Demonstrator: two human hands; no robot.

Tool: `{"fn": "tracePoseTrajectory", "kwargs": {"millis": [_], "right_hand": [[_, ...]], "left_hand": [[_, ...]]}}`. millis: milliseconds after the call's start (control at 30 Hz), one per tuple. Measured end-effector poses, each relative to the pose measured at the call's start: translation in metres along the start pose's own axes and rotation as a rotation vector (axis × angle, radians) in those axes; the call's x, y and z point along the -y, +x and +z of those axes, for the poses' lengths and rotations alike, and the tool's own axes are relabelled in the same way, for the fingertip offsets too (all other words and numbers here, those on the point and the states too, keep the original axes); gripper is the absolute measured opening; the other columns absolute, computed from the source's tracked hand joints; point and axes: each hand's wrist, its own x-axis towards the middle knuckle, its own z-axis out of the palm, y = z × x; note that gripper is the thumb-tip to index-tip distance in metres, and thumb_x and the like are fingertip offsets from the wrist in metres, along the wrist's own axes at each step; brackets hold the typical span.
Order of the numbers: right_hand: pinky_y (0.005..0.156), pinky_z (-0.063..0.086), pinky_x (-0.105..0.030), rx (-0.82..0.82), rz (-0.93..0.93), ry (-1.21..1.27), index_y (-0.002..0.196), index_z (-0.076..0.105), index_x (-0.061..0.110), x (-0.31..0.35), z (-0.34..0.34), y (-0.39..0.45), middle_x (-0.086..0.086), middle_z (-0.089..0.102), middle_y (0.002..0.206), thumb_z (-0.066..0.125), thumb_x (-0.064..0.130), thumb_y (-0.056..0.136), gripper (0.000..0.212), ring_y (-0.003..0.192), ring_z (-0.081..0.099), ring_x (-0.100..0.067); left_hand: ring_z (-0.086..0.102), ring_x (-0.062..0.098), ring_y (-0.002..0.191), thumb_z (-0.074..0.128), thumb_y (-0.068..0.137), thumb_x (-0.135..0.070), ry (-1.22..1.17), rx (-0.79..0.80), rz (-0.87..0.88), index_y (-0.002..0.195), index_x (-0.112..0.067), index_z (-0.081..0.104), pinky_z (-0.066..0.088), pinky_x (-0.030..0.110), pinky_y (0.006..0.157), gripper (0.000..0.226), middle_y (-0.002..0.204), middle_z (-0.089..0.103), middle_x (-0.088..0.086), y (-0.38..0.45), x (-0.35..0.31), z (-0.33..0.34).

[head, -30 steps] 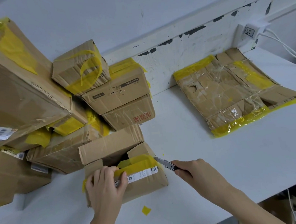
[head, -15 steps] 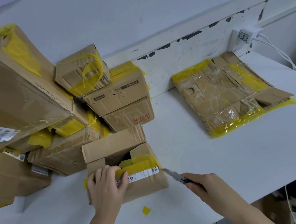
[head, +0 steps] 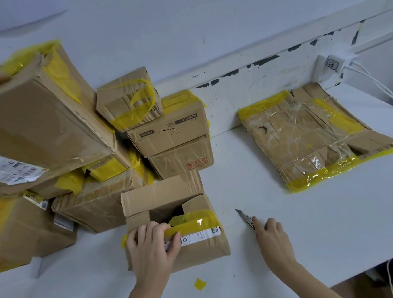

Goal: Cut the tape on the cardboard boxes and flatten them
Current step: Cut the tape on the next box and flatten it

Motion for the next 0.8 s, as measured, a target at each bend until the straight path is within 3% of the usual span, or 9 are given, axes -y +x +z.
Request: {"fn": "tracePoseTrajectory", "kwargs": {"millis": [233, 300, 367, 433, 500, 633, 800], "right_hand": [[0.089, 0.036, -0.027, -0.023, -0.036, -0.047, 0.15, 0.006, 0.021, 0.009, -0.01, 0.005, -0.004, 0.033, 0.133, 0.041, 0.008, 0.093, 0.069, 0.117, 0.038, -0.022], [0.093, 0.035, -0.026, -0.102, -0.222, 0.088, 0.151, 0.005, 0.028, 0.017, -0.029, 0.009, 0.007, 0.024, 0.148, 0.035, 0.005, 0.094, 0.068, 0.12, 0.036, -0.019], [0.093, 0.037, -0.026, -0.154, -0.557, 0.22, 0.15, 0.013, 0.031, 0.032, -0.055, 0.013, 0.024, 0.01, 0.151, 0.033, -0.003, 0.09, 0.072, 0.114, 0.038, -0.017], [0.089, 0.039, -0.029, -0.142, -0.803, 0.228, 0.148, 0.022, 0.031, 0.048, -0.075, 0.017, 0.025, 0.009, 0.152, 0.034, -0.001, 0.092, 0.065, 0.102, 0.038, -0.015], [0.089, 0.038, -0.029, -0.102, -0.911, 0.134, 0.146, 0.026, 0.034, 0.058, -0.084, 0.023, 0.021, 0.011, 0.155, 0.036, 0.008, 0.098, 0.055, 0.1, 0.037, -0.015], [0.092, 0.037, -0.026, -0.042, -0.927, 0.194, 0.141, 0.037, 0.032, 0.057, -0.087, 0.03, 0.018, 0.016, 0.155, 0.031, 0.006, 0.099, 0.05, 0.1, 0.041, -0.02], [0.089, 0.036, -0.021, -0.003, -0.896, 0.268, 0.137, 0.044, 0.03, 0.057, -0.083, 0.031, 0.024, 0.016, 0.151, 0.031, 0.004, 0.099, 0.048, 0.094, 0.033, -0.013]], "left_hand": [[0.043, 0.018, 0.077, 0.025, 0.098, -0.049, -0.009, -0.025, 0.021, 0.088, -0.02, 0.043, 0.033, 0.038, 0.076, 0.036, 0.071, 0.061, 0.003, -0.001, 0.002, 0.002], [0.043, 0.018, 0.077, 0.024, 0.098, -0.049, -0.009, -0.022, 0.02, 0.088, -0.02, 0.043, 0.033, 0.038, 0.076, 0.037, 0.071, 0.061, 0.003, -0.001, 0.002, 0.002], [0.043, 0.017, 0.077, 0.023, 0.098, -0.051, -0.013, -0.011, 0.01, 0.088, -0.021, 0.043, 0.032, 0.038, 0.076, 0.038, 0.071, 0.061, 0.002, -0.001, 0.002, 0.003], [0.042, 0.016, 0.077, 0.023, 0.097, -0.056, -0.021, 0.008, 0.006, 0.087, -0.021, 0.044, 0.031, 0.037, 0.077, 0.042, 0.071, 0.06, 0.001, -0.001, 0.003, 0.002], [0.042, 0.016, 0.077, 0.026, 0.093, -0.063, -0.043, 0.02, 0.021, 0.085, -0.019, 0.05, 0.03, 0.037, 0.077, 0.051, 0.071, 0.06, 0.001, -0.001, 0.004, 0.001], [0.042, 0.013, 0.076, 0.029, 0.086, -0.072, -0.1, -0.021, 0.039, 0.085, -0.021, 0.042, 0.029, 0.036, 0.08, 0.053, 0.068, 0.059, 0.001, -0.001, 0.004, -0.001], [0.043, 0.013, 0.075, 0.033, 0.088, -0.068, -0.14, -0.13, 0.081, 0.081, -0.02, 0.04, 0.029, 0.034, 0.079, 0.049, 0.062, 0.058, 0.003, -0.007, 0.0, -0.003]]}}
